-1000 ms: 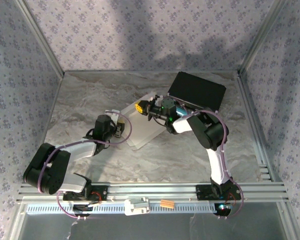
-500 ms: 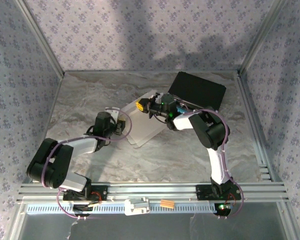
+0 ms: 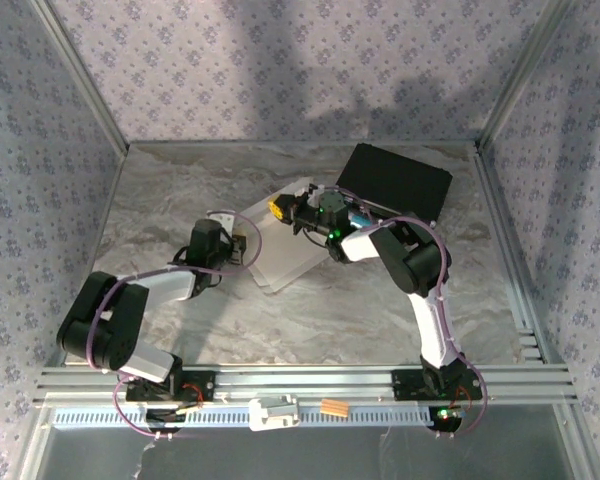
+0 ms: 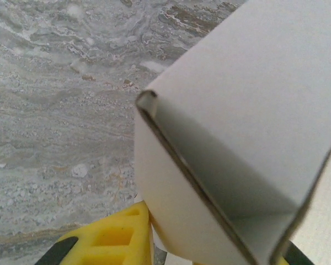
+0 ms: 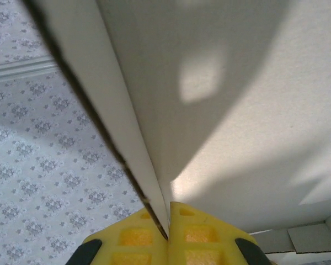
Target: Fold the paper box
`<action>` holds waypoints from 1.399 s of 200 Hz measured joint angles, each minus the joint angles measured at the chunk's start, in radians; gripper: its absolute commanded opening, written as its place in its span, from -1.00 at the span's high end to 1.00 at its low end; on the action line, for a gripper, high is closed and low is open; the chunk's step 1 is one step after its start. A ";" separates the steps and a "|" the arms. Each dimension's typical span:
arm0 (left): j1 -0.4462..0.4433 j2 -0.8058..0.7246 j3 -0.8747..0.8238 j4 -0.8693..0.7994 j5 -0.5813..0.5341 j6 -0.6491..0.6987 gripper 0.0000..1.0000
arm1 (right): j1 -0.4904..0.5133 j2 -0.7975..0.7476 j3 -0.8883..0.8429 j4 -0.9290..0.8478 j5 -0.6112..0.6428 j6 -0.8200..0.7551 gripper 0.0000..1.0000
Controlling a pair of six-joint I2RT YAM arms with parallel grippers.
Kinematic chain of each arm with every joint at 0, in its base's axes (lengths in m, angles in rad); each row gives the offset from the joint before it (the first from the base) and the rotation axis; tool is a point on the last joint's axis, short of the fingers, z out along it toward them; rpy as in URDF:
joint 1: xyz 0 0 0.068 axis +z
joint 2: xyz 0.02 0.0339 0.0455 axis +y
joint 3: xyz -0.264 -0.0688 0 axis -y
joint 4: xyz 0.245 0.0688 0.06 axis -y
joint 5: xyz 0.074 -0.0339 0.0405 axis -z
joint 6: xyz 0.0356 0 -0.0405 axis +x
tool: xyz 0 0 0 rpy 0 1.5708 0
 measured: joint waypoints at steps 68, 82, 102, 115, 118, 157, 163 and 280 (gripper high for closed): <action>-0.011 0.032 0.047 -0.028 -0.055 -0.060 0.87 | 0.000 0.000 0.023 -0.037 0.023 0.030 1.00; -0.016 0.032 0.048 -0.030 -0.071 -0.076 0.98 | 0.001 0.000 0.028 -0.048 0.023 0.034 1.00; -0.027 0.032 0.048 -0.033 -0.098 -0.100 1.00 | 0.003 0.000 0.030 -0.054 0.024 0.038 1.00; -0.034 0.030 0.048 -0.038 -0.118 -0.114 1.00 | 0.007 -0.001 0.028 -0.053 0.034 0.045 1.00; -0.036 0.028 0.048 -0.040 -0.124 -0.119 1.00 | 0.009 -0.002 0.027 -0.053 0.037 0.048 1.00; -0.078 -0.090 -0.014 -0.136 -0.186 -0.172 1.00 | 0.060 -0.054 -0.040 -0.054 0.090 0.080 1.00; -0.087 -0.123 -0.034 -0.159 -0.194 -0.182 1.00 | 0.073 -0.070 -0.056 -0.063 0.100 0.083 1.00; -0.087 -0.421 -0.138 -0.451 -0.208 -0.337 0.94 | 0.182 -0.169 0.031 -0.464 0.138 0.088 1.00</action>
